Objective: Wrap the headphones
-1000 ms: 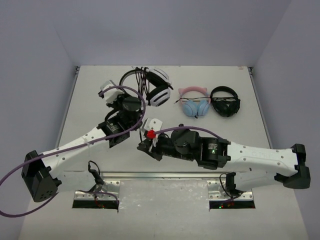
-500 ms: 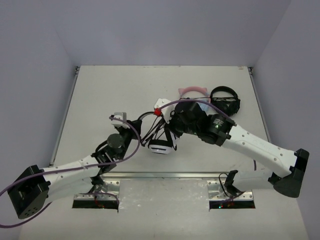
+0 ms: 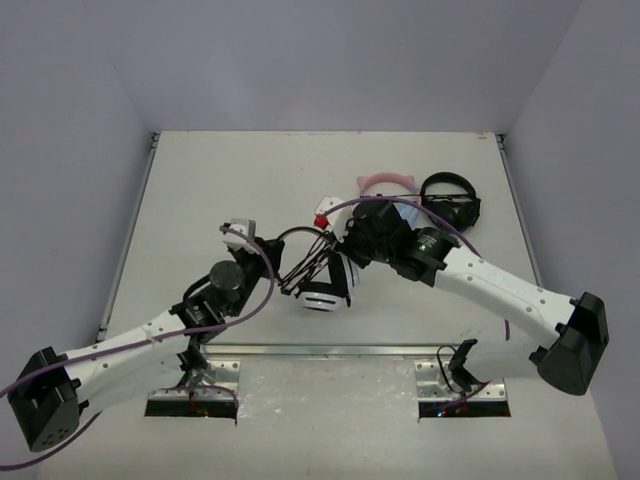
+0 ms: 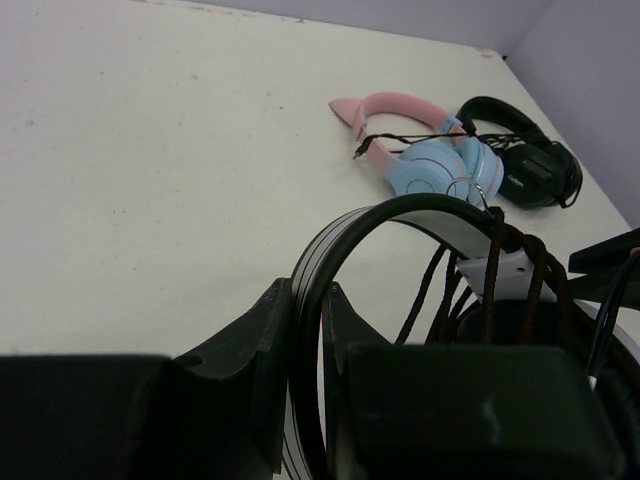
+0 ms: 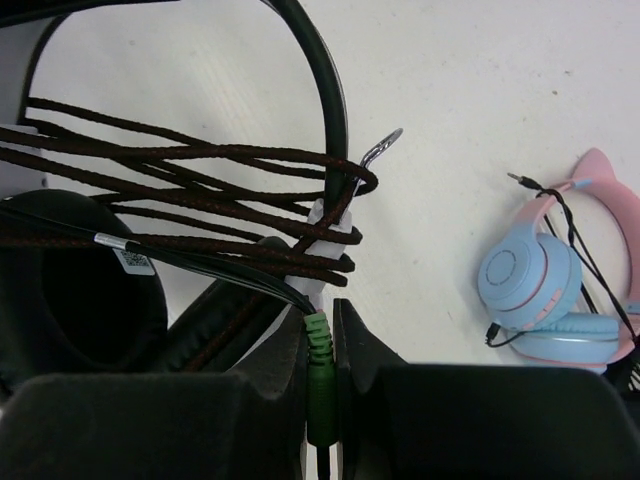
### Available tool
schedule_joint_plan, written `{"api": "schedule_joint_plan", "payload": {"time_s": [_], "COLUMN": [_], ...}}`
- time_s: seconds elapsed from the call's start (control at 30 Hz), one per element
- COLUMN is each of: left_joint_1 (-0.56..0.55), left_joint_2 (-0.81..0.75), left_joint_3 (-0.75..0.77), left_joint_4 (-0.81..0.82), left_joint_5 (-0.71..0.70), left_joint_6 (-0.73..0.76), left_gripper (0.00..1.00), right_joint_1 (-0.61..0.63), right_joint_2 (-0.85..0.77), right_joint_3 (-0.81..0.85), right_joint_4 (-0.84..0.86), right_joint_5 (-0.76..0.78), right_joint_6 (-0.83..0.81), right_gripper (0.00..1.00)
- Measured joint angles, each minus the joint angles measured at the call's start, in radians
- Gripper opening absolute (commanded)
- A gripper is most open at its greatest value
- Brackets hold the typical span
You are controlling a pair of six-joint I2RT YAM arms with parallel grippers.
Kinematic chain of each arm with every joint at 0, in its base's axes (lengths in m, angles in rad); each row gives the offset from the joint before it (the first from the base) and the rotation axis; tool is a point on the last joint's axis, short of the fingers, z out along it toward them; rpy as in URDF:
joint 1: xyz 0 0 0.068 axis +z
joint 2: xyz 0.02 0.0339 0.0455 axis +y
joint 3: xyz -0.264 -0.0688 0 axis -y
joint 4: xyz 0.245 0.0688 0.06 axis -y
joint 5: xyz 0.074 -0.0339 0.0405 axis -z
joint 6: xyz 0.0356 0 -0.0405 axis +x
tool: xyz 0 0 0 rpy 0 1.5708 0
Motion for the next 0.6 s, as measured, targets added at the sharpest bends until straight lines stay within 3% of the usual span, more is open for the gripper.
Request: {"api": "schedule_joint_plan", "payload": {"time_s": [0.17,0.3,0.4,0.6], "left_joint_1": [0.027,0.038,0.066,0.203], "left_joint_2": [0.154,0.225,0.249,0.313], "left_joint_3": [0.153,0.197,0.198,0.209], "left_joint_4": [-0.095,-0.089,-0.074,-0.053], "left_joint_5": [0.037,0.101,0.180,0.434], "left_joint_6": [0.034,0.075,0.101,0.123], "left_gripper": [0.00,0.00,0.00,0.01], "right_joint_1": [-0.022,-0.039,-0.045,-0.063], "right_joint_2": [-0.031,-0.035,-0.015,0.037], "right_joint_3": [-0.018,-0.024,-0.062,-0.165], "right_joint_4": [0.028,0.035,0.039,0.086], "right_joint_5": [0.076,0.119,0.121,0.125], "right_joint_6": [-0.034,-0.090,-0.120,-0.135], "right_gripper": [0.21,0.09,0.08,0.25]}}
